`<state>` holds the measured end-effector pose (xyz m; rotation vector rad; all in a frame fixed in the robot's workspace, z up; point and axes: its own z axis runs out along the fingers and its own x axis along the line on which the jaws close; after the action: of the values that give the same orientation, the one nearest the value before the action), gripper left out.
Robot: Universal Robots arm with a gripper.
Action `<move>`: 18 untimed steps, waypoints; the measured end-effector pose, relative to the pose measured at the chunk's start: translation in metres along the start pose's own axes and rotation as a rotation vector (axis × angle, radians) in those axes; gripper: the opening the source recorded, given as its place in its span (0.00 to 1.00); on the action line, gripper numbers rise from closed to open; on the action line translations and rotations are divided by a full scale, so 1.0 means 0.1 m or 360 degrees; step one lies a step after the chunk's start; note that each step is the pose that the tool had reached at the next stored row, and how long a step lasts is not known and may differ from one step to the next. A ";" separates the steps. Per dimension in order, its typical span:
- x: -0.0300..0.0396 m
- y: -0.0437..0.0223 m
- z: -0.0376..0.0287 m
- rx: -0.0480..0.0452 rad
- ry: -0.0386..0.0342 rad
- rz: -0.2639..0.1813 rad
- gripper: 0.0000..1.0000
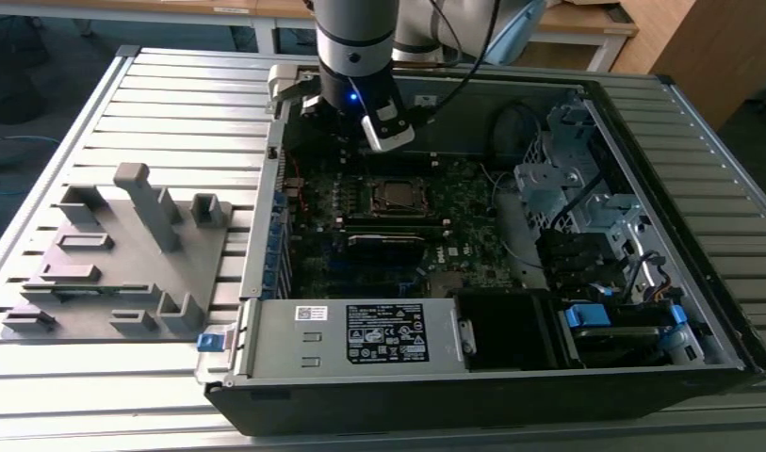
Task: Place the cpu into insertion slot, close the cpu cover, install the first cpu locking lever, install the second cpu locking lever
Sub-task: 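Install the first cpu locking lever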
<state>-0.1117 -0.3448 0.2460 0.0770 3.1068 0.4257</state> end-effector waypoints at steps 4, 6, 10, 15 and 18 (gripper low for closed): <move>-0.153 0.009 0.002 0.0000 0.0000 0.0000 0.10; -0.242 0.014 0.004 0.0000 0.0000 0.0000 0.10; -0.424 0.022 0.006 0.0000 0.0000 0.0000 0.10; -0.468 0.024 0.007 0.0000 0.0000 0.0000 0.10; -0.469 0.024 0.008 0.0001 0.0000 0.0000 0.10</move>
<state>-0.0648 -0.3446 0.2457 0.0771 3.1069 0.4250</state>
